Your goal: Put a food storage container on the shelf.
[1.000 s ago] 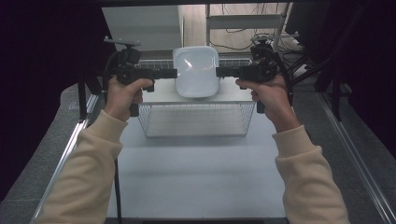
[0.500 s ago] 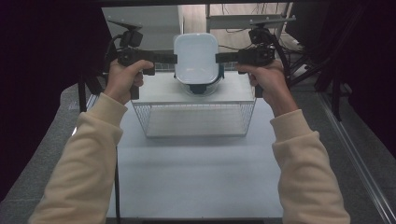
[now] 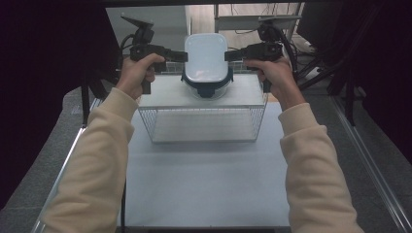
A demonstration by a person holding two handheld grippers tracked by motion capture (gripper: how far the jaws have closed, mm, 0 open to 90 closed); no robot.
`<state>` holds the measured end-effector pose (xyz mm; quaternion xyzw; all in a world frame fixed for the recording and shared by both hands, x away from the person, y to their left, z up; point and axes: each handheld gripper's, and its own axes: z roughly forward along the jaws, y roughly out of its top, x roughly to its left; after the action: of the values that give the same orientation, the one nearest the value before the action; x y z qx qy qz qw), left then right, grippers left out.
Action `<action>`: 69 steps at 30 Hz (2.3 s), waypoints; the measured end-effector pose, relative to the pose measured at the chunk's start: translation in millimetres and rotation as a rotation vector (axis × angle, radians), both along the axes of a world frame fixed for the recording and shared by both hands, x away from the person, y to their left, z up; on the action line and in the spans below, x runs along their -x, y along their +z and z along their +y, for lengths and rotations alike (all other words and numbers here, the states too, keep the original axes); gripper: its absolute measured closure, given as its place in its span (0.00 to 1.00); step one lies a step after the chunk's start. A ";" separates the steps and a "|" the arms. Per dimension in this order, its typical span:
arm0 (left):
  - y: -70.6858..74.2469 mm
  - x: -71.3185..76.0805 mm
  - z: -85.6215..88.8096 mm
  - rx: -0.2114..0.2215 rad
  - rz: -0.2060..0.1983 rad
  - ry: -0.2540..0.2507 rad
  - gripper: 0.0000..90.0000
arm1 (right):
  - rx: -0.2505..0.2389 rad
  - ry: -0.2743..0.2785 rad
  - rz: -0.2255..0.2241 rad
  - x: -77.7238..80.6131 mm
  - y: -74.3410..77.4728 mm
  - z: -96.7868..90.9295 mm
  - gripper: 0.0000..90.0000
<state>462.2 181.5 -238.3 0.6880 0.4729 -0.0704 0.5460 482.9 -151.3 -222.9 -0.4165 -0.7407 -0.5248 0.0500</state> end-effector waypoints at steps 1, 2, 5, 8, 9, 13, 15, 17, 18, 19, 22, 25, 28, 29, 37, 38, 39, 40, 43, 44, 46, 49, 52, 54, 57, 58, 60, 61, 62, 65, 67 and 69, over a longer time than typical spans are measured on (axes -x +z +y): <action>0.1 -2.4 -0.1 0.002 0.008 0.004 0.87 | 0.003 -0.006 0.010 -3.0 0.4 0.5 0.85; -0.4 -5.2 -0.2 0.006 0.009 0.005 0.86 | 0.009 -0.011 0.018 -5.9 0.8 1.2 0.84; -3.6 -13.6 0.0 0.040 0.032 0.016 0.85 | 0.012 -0.028 0.051 -15.8 -0.5 2.3 0.81; -8.6 -22.7 1.8 0.078 0.065 0.026 0.83 | -0.004 -0.041 0.090 -25.1 -3.3 2.9 0.79; -10.4 -25.3 2.4 0.088 0.072 0.030 0.83 | -0.008 -0.046 0.101 -27.7 -4.1 3.5 0.78; -17.2 -33.3 3.7 0.124 0.089 0.045 0.82 | -0.022 -0.065 0.130 -34.6 -7.8 4.7 0.76; -20.4 -36.4 3.8 0.138 0.095 0.050 0.81 | -0.034 -0.073 0.145 -37.7 -10.6 4.3 0.74; -22.8 -38.6 3.1 0.138 0.098 0.048 0.80 | -0.052 -0.081 0.167 -40.9 -13.7 3.3 0.73; -24.0 -39.3 2.7 0.140 0.102 0.049 0.79 | -0.059 -0.084 0.175 -42.6 -15.6 2.9 0.72; -24.0 -39.3 2.7 0.140 0.102 0.049 0.79 | -0.059 -0.084 0.175 -42.6 -15.6 2.9 0.72; -26.3 -39.8 2.1 0.137 0.098 0.048 0.78 | -0.084 -0.089 0.200 -46.0 -20.8 1.8 0.70; -27.2 -39.1 1.1 0.131 0.085 0.048 0.75 | -0.089 -0.089 0.193 -46.2 -23.0 1.7 0.68; -27.8 -38.6 0.1 0.123 0.079 0.049 0.64 | -0.099 -0.086 0.184 -45.0 -22.5 2.5 0.52; -26.8 -35.6 0.7 0.112 0.061 0.065 0.59 | -0.104 -0.094 0.177 -43.9 -21.2 2.1 0.46; -12.7 -0.9 12.7 0.041 -0.089 0.099 0.36 | -0.093 -0.088 0.016 -17.0 -4.2 -15.4 0.34; -12.2 7.6 15.6 0.020 -0.118 0.102 0.36 | -0.086 -0.086 -0.002 -13.1 -3.8 -18.5 0.33; -12.7 14.4 17.9 0.014 -0.132 0.102 0.35 | -0.077 -0.079 -0.028 -6.5 -4.2 -23.4 0.32; -15.6 26.2 21.7 0.009 -0.147 0.099 0.33 | -0.057 -0.066 -0.060 4.1 -7.7 -30.5 0.31; -24.5 46.8 27.8 -0.019 -0.177 0.101 0.31 | -0.033 -0.042 -0.107 20.3 -14.2 -39.6 0.29; -27.0 51.7 29.0 -0.028 -0.185 0.103 0.31 | -0.014 -0.037 -0.130 28.1 -17.1 -43.4 0.29; -35.2 64.6 32.4 -0.054 -0.211 0.103 0.31 | 0.013 -0.034 -0.168 40.9 -21.8 -50.1 0.28; -50.8 83.6 36.0 -0.066 -0.214 0.094 0.30 | 0.026 -0.023 -0.200 57.5 -30.7 -58.7 0.27; -62.1 95.8 36.6 -0.080 -0.213 0.095 0.30 | 0.034 -0.018 -0.217 69.7 -40.1 -63.7 0.26; -79.9 112.5 36.9 -0.109 -0.221 0.082 0.29 | 0.065 -0.014 -0.233 89.4 -58.3 -70.2 0.26; -92.9 122.6 36.8 -0.126 -0.225 0.076 0.28 | 0.086 -0.007 -0.239 103.1 -77.8 -75.0 0.25; -108.1 132.5 37.1 -0.147 -0.219 0.074 0.28 | 0.096 -0.003 -0.234 107.9 -87.8 -76.6 0.24; -119.1 139.0 37.5 -0.165 -0.215 0.070 0.28 | 0.108 -0.001 -0.231 113.8 -101.4 -79.4 0.24; -119.1 139.0 37.5 -0.165 -0.215 0.070 0.28 | 0.108 -0.001 -0.231 113.8 -101.4 -79.4 0.24; -126.6 143.2 37.8 -0.168 -0.213 0.080 0.28 | 0.109 0.000 -0.215 119.3 -117.5 -83.8 0.24; -142.1 150.1 37.5 -0.191 -0.201 0.081 0.27 | 0.116 -0.008 -0.213 122.5 -127.9 -86.8 0.24; -159.8 157.9 36.5 -0.214 -0.185 0.082 0.27 | 0.129 -0.011 -0.200 129.4 -143.9 -90.3 0.24; -165.3 159.8 35.9 -0.227 -0.180 0.078 0.27 | 0.137 -0.010 -0.201 131.8 -148.9 -90.9 0.24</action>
<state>302.3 217.4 -403.5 0.7300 0.4534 0.0667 0.5071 351.1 -242.2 -371.8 -0.3679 -0.7739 -0.5125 -0.0554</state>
